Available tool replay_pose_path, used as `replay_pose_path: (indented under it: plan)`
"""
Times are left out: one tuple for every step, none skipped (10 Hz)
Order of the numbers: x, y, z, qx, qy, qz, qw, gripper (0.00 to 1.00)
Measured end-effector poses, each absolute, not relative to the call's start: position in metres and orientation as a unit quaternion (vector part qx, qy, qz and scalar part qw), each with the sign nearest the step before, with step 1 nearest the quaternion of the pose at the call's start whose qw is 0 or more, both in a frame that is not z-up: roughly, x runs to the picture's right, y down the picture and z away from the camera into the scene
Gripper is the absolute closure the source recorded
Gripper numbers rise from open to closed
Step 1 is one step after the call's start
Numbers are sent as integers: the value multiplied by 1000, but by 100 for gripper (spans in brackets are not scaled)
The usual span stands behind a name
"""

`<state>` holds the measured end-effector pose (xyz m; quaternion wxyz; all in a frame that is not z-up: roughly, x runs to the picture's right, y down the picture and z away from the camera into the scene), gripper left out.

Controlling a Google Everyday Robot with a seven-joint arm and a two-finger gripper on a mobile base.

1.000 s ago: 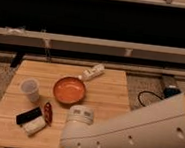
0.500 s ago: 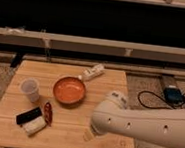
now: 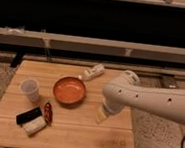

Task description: Move the arm in a circular motion

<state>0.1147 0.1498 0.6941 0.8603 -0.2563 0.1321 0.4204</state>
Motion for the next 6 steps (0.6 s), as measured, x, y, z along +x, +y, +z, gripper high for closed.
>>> replay_pose_path:
  plan:
    - [120,139,698,-253,134,418,862,20]
    - [123,126,702,-251,136,418,863,20]
    - [124,108,710,-251,136,417,863,20]
    - [120,92,716,-252,133,416,864,20]
    - [112,81,720,-252,132,413,865,20]
    - [95,64,725,-252,127,407,869,20]
